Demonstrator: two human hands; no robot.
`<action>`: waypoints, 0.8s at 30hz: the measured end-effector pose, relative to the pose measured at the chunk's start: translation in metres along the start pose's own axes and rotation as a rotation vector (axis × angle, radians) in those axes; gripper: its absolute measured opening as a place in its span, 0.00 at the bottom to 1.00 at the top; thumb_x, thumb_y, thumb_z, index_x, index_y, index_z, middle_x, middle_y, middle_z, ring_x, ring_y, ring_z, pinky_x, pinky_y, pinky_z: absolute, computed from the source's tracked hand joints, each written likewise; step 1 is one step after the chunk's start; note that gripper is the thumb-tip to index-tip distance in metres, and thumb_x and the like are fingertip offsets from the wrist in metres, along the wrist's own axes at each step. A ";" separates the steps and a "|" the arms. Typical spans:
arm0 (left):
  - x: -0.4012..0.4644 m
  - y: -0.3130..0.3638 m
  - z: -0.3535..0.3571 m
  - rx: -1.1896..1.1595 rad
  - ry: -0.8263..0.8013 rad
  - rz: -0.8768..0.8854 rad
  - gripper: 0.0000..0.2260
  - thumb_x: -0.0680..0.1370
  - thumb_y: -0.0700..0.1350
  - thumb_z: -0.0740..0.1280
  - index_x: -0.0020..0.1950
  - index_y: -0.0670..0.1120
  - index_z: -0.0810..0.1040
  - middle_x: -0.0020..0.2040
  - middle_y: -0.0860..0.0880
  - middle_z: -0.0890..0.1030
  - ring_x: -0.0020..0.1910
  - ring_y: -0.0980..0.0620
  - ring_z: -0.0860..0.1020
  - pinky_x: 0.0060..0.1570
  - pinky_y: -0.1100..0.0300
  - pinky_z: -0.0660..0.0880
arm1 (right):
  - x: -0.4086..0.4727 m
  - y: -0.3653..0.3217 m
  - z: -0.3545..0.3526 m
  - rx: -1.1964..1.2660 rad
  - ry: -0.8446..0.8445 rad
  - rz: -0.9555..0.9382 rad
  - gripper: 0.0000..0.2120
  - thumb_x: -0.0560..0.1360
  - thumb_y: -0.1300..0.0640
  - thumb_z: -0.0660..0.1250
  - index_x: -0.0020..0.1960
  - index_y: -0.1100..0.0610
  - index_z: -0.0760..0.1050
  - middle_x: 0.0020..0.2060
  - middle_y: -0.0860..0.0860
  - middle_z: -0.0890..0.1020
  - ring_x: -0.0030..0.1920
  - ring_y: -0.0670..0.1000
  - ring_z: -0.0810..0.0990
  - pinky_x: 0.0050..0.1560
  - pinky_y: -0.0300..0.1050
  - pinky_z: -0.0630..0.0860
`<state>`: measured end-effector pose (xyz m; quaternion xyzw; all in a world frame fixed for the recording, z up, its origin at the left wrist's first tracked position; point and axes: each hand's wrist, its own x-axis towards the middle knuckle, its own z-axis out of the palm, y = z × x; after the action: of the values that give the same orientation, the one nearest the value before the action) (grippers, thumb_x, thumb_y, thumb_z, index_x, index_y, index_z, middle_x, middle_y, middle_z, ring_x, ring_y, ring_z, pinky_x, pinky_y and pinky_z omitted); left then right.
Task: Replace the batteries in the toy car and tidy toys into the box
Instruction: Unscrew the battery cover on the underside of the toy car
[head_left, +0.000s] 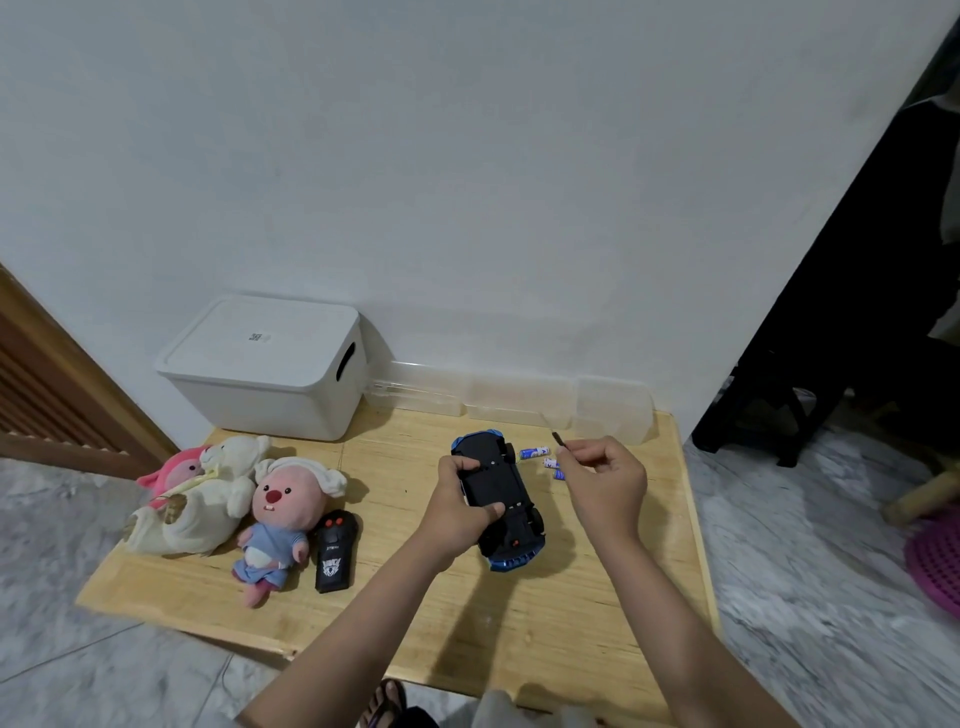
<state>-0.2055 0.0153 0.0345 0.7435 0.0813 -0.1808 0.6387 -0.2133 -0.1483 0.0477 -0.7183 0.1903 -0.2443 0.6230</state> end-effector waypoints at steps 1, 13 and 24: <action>0.000 -0.002 -0.001 0.003 0.002 -0.007 0.21 0.74 0.33 0.69 0.56 0.50 0.63 0.55 0.46 0.71 0.56 0.40 0.76 0.40 0.53 0.80 | 0.000 0.007 -0.003 -0.031 0.013 0.044 0.11 0.66 0.68 0.73 0.30 0.59 0.74 0.34 0.49 0.83 0.40 0.49 0.83 0.41 0.43 0.78; -0.002 -0.020 0.002 0.034 -0.041 -0.052 0.21 0.74 0.33 0.69 0.58 0.49 0.62 0.53 0.47 0.71 0.57 0.40 0.75 0.43 0.53 0.79 | -0.005 0.110 -0.031 -0.654 -0.118 0.172 0.04 0.72 0.63 0.68 0.42 0.57 0.81 0.39 0.54 0.82 0.42 0.53 0.81 0.39 0.43 0.77; -0.005 -0.031 0.004 0.072 -0.109 -0.006 0.20 0.74 0.34 0.69 0.56 0.50 0.63 0.53 0.48 0.70 0.56 0.41 0.75 0.46 0.49 0.80 | -0.016 0.112 -0.041 -0.718 -0.150 0.031 0.08 0.72 0.60 0.71 0.50 0.60 0.80 0.45 0.52 0.79 0.48 0.52 0.78 0.43 0.40 0.71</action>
<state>-0.2215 0.0169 0.0077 0.7550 0.0418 -0.2257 0.6143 -0.2468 -0.1889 -0.0606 -0.9042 0.2285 -0.0992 0.3469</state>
